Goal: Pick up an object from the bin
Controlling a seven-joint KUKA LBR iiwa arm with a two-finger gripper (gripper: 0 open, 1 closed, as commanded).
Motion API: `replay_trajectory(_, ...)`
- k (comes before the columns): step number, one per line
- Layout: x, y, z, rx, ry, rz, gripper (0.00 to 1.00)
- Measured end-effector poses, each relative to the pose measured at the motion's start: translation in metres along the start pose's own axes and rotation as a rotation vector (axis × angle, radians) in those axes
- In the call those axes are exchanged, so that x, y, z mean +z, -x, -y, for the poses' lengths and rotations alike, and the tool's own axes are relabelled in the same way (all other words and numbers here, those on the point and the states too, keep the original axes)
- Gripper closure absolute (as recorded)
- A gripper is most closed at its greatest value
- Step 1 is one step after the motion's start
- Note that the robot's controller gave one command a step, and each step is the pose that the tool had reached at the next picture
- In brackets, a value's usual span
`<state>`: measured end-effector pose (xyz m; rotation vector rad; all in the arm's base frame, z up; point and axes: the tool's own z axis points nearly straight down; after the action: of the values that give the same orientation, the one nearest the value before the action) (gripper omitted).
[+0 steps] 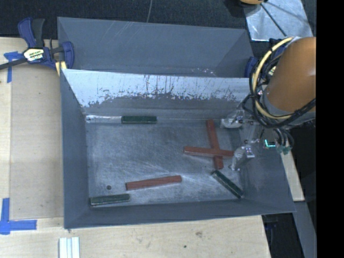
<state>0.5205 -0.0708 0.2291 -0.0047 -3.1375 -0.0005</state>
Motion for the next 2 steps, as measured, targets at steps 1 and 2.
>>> replay_trajectory(1,-0.004,0.002,0.0,-0.002,-0.001,0.008,0.0)
replay_trajectory(2,0.043,0.019,0.004,-0.004,-0.002,0.016,0.0)
